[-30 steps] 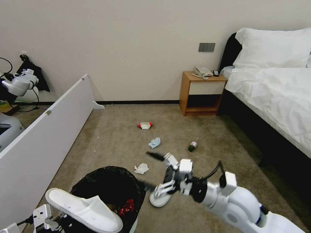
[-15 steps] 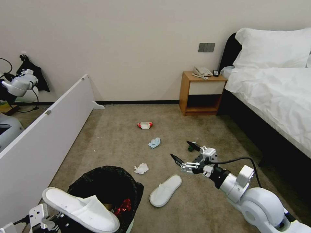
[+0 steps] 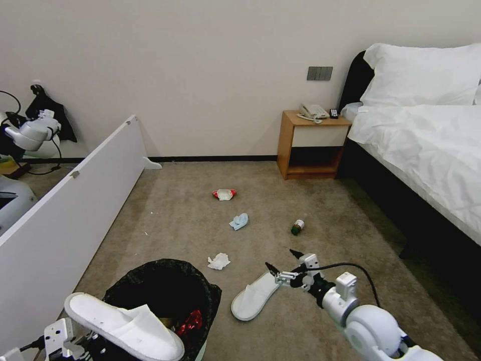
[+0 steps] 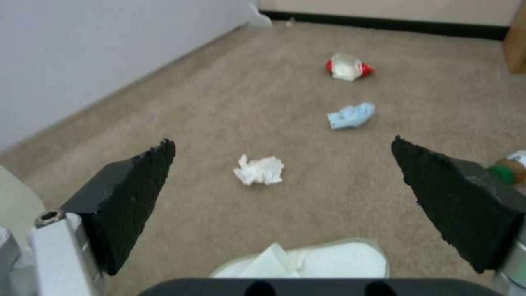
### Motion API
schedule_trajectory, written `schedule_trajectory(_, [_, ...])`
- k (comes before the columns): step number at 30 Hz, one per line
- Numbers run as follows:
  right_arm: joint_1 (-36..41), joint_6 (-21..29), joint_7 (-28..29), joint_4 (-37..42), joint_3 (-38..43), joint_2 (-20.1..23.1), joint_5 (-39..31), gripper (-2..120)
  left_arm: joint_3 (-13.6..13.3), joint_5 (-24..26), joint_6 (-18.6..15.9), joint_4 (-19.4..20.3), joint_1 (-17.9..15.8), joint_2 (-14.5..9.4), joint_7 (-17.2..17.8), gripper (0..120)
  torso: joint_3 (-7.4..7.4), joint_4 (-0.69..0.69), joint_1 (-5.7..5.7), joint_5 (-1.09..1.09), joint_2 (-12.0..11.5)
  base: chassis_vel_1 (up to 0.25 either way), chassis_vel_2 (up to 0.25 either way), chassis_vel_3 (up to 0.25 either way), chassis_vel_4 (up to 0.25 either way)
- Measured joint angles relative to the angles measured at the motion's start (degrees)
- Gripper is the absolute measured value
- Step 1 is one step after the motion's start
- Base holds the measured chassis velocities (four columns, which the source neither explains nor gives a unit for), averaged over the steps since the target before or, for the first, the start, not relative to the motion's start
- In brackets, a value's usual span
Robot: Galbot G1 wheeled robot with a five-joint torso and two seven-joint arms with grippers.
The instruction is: Pick up the trash bin, then pick up the garbage from the floor and place it into the trash bin.
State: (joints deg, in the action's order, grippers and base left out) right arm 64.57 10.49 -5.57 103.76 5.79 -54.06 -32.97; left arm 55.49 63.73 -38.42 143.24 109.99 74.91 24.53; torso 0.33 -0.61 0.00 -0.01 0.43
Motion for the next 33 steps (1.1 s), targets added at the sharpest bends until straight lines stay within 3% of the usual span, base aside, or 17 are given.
schedule_trajectory(17, [-4.6, 1.4, 2.6, -9.9, -7.2, -8.6, 3.7, 100, -0.4, -0.1, 0.0, 0.0, -0.2, 0.3, -0.1, 3, 0.00, -0.01, 0.00, 0.00, 0.0, 0.000, 0.000, 0.000, 0.000])
schedule_trajectory(19, [-5.9, 1.5, 3.6, -12.5, -9.1, -11.7, 4.7, 100, -0.3, -0.1, 0.0, 0.0, -0.1, 0.2, -0.1, 3, 0.00, 0.00, 0.00, 0.00, 0.0, 0.000, 0.000, 0.000, 0.000])
schedule_trajectory(25, [-7.4, 3.5, 7.4, -15.1, -11.5, -15.5, 6.2, 100, -0.3, -0.1, 0.0, 0.0, -0.2, 0.4, -0.1, 3, 0.00, 0.00, 0.00, 0.00, 0.0, 0.000, 0.000, 0.000, 0.000])
schedule_trajectory(33, [-8.0, 4.7, 10.0, -17.3, -12.6, -18.4, 6.2, 100, -0.3, -0.1, 0.0, 0.0, -0.3, 0.5, -0.2, 3, 0.00, 0.00, 0.00, 0.00, 0.0, 0.000, 0.000, 0.000, 0.000])
